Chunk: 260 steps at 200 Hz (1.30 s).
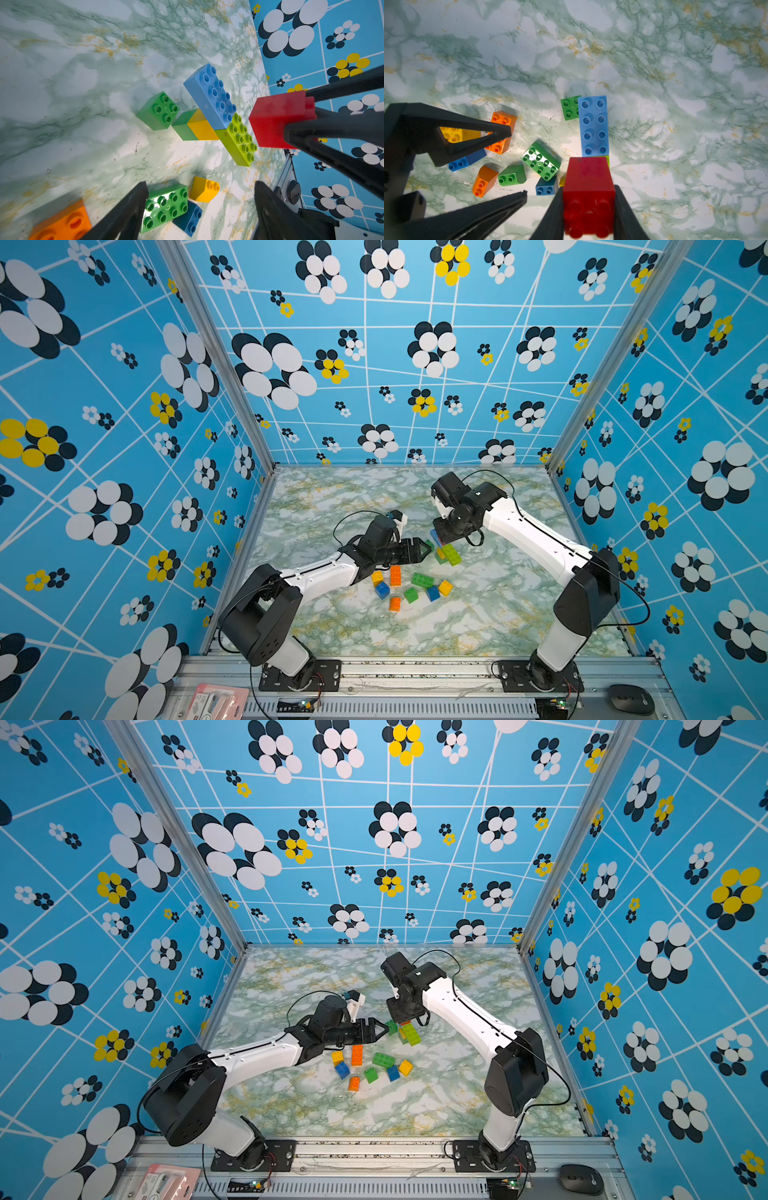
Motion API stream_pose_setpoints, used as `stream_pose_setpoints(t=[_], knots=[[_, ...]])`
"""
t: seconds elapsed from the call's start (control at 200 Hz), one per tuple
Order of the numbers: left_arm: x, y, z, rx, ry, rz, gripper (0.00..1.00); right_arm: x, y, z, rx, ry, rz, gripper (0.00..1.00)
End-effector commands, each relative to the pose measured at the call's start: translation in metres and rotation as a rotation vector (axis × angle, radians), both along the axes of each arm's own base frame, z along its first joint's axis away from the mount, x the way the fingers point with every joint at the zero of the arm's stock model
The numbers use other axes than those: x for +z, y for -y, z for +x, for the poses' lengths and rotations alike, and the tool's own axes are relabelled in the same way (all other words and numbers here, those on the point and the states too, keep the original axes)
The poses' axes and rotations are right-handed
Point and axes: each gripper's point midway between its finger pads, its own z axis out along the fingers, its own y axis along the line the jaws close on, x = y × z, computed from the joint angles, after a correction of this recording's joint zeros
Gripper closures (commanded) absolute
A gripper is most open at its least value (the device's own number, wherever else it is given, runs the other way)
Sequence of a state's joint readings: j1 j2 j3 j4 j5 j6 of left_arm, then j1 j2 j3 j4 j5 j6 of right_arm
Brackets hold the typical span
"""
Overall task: Assemble a fork with lego
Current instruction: Assemble the lego brick with the lego brick.
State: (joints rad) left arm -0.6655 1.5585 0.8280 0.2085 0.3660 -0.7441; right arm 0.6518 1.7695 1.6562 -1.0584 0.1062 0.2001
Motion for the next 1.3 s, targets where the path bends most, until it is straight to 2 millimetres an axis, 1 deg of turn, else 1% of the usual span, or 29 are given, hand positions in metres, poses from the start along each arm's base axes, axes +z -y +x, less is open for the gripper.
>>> stream_pose_setpoints(t=[0.0, 0.325, 0.615, 0.955, 1.294], knots=[[0.008, 0.006, 0.01, 0.013, 0.028, -0.02, 0.16, -0.001, 0.006, -0.002, 0.032, -0.036, -0.043, 0.81], [0.001, 0.007, 0.01, 0.009, 0.017, -0.013, 0.16, -0.009, 0.009, 0.006, 0.047, -0.031, -0.069, 0.82], [0.002, 0.009, 0.008, 0.003, 0.02, -0.005, 0.16, -0.019, 0.009, 0.004, 0.075, -0.045, -0.065, 0.83], [0.001, 0.014, 0.003, -0.006, 0.018, 0.002, 0.16, -0.031, 0.009, 0.004, 0.065, -0.063, -0.056, 0.84], [0.0, 0.013, 0.002, -0.006, 0.021, 0.005, 0.16, -0.036, 0.008, 0.004, 0.057, -0.069, -0.052, 0.85]])
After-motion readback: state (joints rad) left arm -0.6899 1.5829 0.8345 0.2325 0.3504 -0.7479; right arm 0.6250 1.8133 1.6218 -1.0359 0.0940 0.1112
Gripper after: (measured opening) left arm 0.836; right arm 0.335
